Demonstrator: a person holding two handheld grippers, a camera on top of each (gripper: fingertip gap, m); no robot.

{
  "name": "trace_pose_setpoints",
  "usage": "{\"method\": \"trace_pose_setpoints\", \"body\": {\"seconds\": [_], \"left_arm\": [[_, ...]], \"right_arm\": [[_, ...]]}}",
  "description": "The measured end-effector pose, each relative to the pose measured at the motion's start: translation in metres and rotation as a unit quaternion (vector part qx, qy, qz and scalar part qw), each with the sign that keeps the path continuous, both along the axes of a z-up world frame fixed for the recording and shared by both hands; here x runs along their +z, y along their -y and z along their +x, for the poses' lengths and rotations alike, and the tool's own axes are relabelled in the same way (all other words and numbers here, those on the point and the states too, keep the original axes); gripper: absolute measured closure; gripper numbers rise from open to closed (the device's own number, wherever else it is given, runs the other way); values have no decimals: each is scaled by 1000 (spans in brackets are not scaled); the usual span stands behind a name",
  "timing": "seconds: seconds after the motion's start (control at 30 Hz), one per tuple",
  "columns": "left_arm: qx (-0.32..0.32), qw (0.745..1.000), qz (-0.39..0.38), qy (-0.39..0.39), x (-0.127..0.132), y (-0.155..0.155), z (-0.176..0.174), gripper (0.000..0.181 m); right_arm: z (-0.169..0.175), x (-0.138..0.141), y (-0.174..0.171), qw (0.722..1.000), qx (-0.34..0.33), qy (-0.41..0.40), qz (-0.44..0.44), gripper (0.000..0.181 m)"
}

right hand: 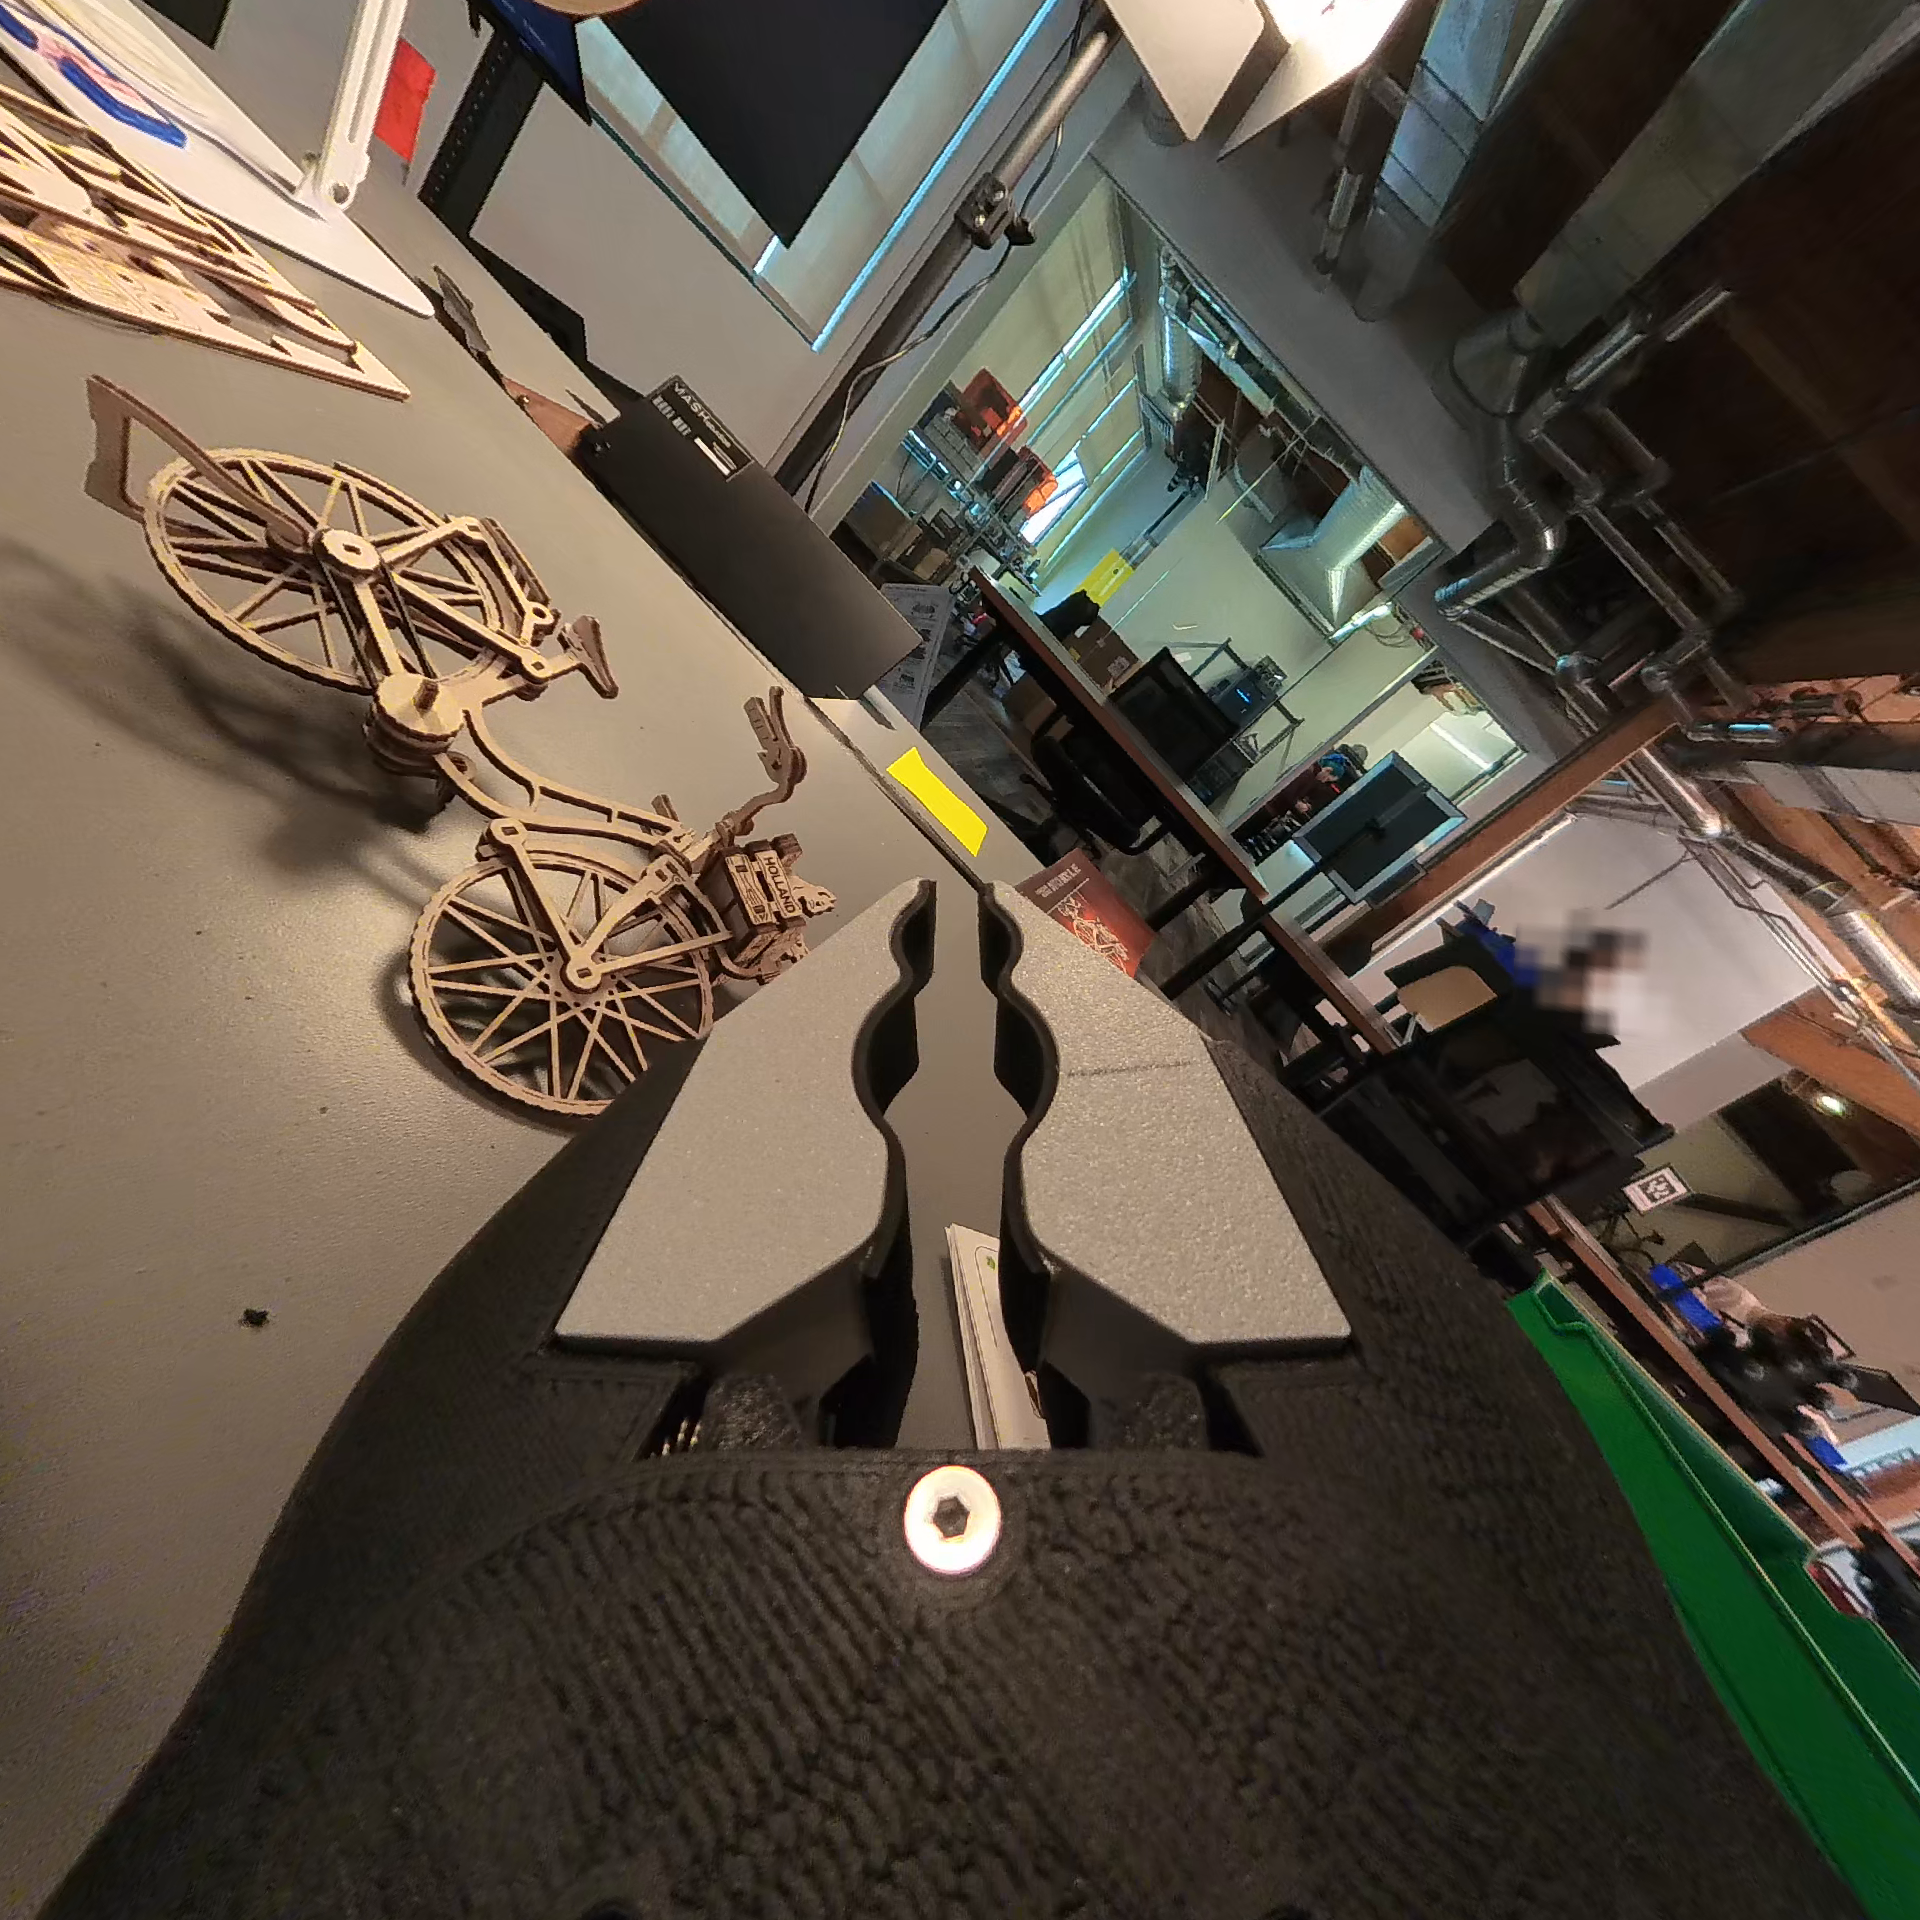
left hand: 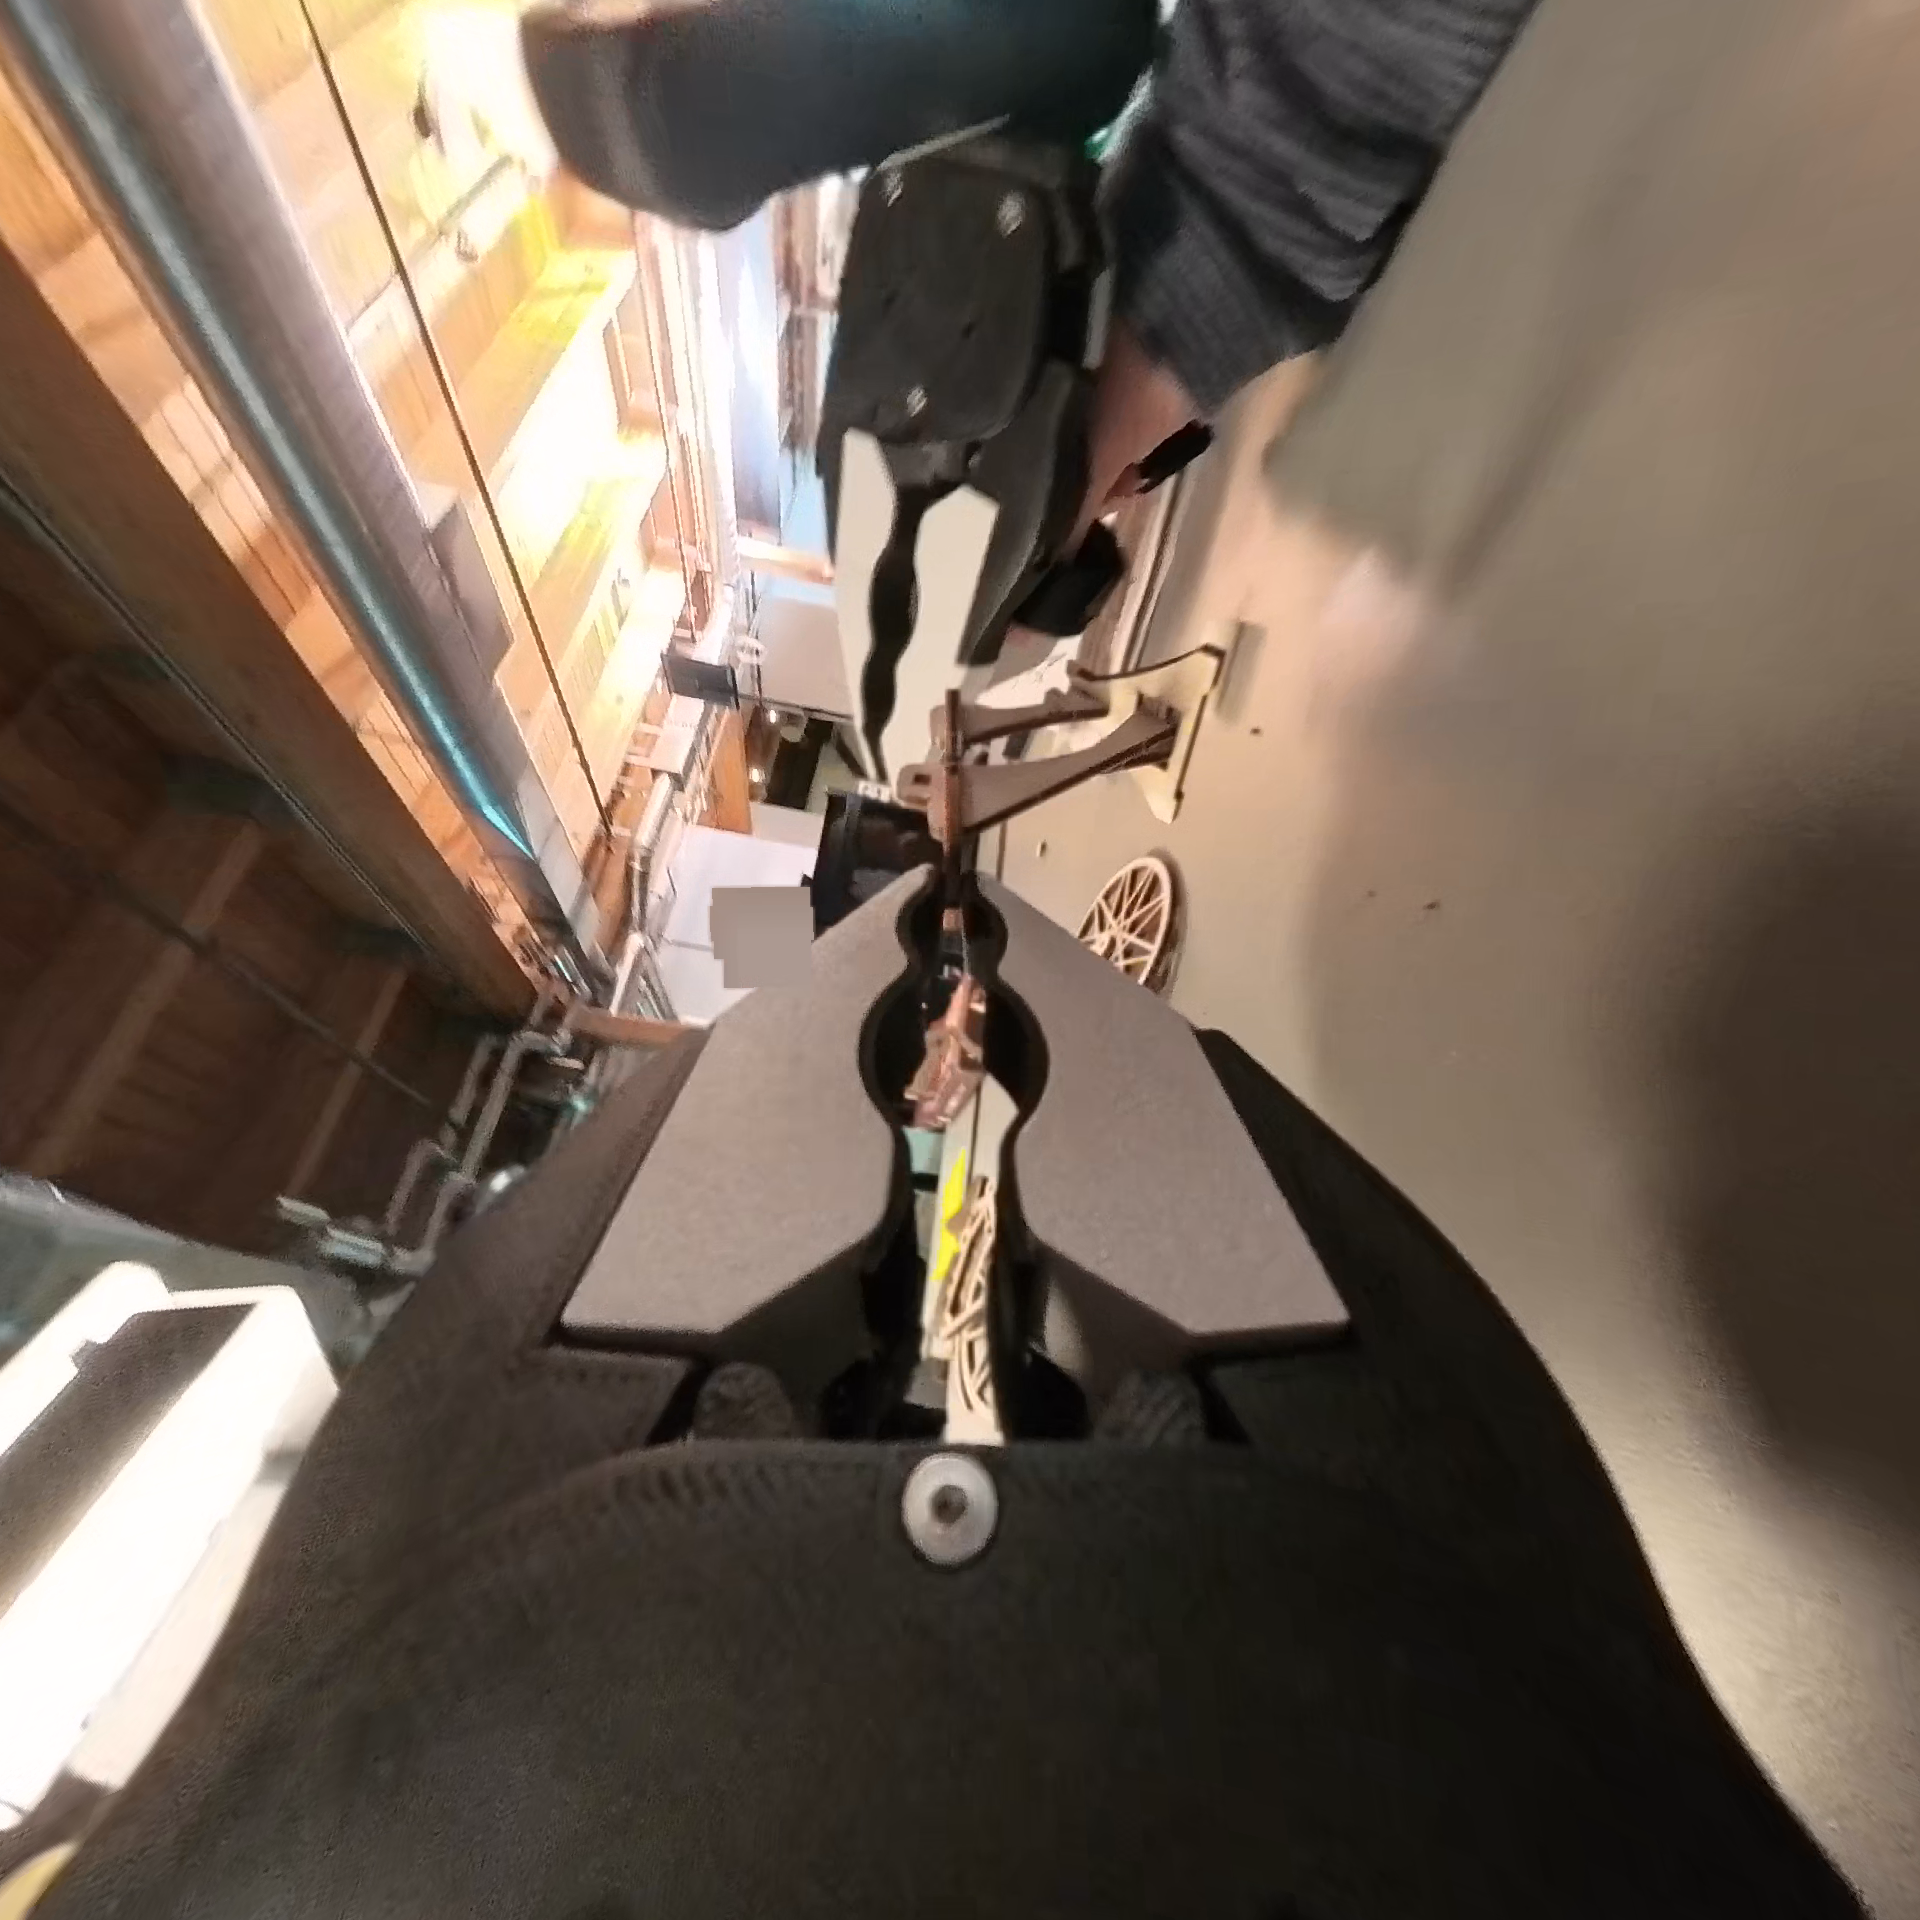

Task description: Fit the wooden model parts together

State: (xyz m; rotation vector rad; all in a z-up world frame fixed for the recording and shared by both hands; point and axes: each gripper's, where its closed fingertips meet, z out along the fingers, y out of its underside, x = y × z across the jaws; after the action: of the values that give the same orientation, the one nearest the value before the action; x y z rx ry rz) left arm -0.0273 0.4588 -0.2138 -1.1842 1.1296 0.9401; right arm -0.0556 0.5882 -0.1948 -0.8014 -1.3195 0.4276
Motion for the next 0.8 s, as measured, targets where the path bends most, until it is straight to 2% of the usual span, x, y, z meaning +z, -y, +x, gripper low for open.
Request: {"method": "trace_pose_setpoints", "body": {"seconds": [0.37, 0.6, 0.7, 0.8], "left_arm": [[8, 1000, 0, 25, 3, -1, -7, 180], [2, 1000, 2, -9, -1, 0, -2, 179], [-1, 1000, -3, -31, -5, 0, -2, 179], [-2, 999, -12, -46, -10, -3, -8, 179]], "right_arm": [[0, -1, 0, 1000, 1, 1, -1, 175], [0, 0, 3, 1000, 9, 0, -4, 175], [4, 8, 14, 998, 51, -10, -22, 172], [13, 18, 44, 979, 178, -16, -94, 170]]}}
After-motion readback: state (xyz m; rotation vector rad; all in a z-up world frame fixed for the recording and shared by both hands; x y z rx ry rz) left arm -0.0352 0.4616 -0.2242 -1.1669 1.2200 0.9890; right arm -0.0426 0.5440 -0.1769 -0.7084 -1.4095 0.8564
